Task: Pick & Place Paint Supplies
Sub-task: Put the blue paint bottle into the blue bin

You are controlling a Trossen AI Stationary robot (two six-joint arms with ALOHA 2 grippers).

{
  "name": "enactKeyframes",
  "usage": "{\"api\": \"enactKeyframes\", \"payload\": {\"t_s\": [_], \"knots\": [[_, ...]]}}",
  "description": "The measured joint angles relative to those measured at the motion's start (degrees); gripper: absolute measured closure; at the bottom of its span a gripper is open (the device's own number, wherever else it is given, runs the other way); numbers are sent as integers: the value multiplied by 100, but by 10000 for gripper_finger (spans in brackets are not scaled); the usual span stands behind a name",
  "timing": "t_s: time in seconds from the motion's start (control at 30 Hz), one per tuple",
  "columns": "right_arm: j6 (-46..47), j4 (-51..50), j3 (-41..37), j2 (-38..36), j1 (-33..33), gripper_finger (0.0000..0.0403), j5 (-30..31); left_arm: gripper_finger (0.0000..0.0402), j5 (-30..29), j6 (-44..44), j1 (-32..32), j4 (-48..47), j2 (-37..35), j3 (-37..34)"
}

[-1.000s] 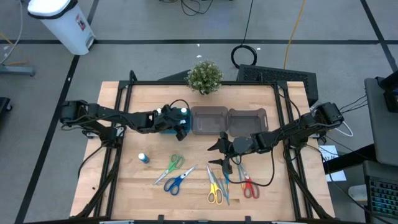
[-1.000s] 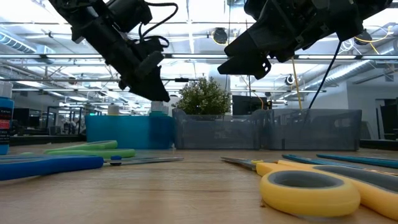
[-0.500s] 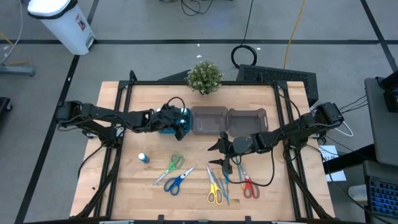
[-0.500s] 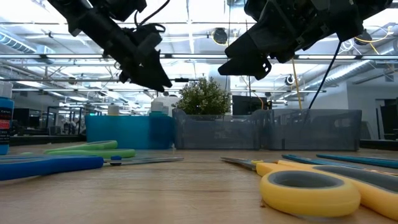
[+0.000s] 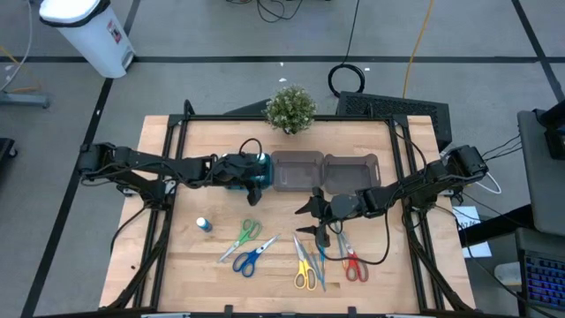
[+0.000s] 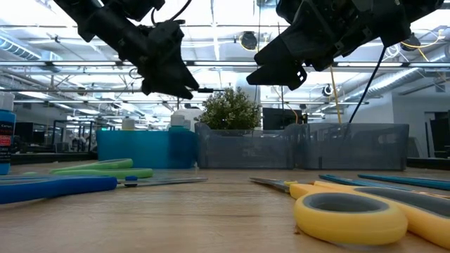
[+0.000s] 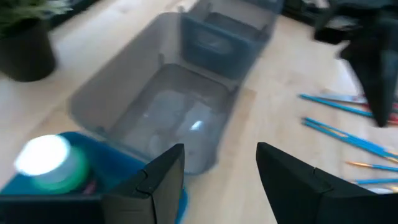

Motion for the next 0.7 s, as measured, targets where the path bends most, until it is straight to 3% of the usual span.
{"api": "enactKeyframes", "payload": {"t_s": [0.23,0.43,0.7], "knots": [[1,2,0,0,1,149,0,192,954,-117,-1,47,0,1],[1,2,0,0,0,149,0,192,1318,-131,-137,49,0,0],[5,0,0,0,0,149,0,192,2276,-395,-328,1,-195,-4]]}}
